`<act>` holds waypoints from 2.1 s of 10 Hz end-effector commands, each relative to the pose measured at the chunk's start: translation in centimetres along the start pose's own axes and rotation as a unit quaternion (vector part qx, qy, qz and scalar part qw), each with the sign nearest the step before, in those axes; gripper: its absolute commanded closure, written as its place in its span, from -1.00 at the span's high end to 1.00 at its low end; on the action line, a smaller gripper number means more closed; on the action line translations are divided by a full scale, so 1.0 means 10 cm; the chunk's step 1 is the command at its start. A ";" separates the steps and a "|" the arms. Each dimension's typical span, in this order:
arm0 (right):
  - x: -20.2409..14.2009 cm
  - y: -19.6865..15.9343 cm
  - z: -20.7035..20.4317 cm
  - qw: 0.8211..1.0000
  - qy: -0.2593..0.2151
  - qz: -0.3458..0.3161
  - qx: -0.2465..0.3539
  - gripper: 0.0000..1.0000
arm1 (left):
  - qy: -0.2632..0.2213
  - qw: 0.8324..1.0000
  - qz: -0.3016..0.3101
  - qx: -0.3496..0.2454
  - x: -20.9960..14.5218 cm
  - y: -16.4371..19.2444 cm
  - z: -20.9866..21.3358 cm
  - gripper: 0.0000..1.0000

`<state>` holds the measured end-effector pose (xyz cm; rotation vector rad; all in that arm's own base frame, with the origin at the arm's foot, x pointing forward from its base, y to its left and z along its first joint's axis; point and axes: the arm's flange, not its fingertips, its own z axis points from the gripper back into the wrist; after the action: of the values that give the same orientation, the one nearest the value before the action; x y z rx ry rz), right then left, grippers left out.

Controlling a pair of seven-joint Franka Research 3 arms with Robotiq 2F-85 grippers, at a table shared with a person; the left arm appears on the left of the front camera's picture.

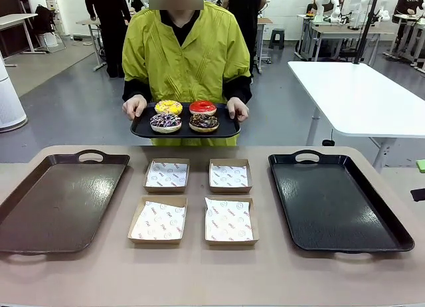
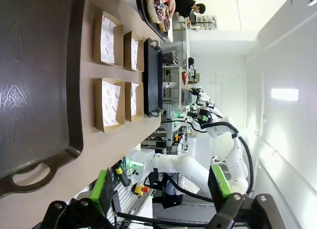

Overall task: Individually package the donuts and arrange them on the tray.
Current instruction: Pick up one Paper togo box.

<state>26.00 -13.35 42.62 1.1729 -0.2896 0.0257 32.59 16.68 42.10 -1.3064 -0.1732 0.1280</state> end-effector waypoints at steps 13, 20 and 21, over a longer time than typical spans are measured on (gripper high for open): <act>2.05 0.35 -3.30 0.894 0.122 -0.009 -0.431 1.00 | -0.004 1.000 -0.001 -0.011 -0.01 -0.01 0.03 1.00; 1.95 0.25 -3.35 0.897 0.133 -0.002 -0.423 1.00 | -0.004 1.000 -0.001 -0.011 -0.01 -0.01 0.03 1.00; 1.95 0.28 -3.36 0.898 0.132 -0.003 -0.420 1.00 | -0.004 1.000 -0.001 -0.011 -0.01 -0.01 0.03 1.00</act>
<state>51.43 15.76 37.88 0.2978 -0.0342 0.0463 32.54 16.76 42.11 -1.3093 -0.1735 0.1294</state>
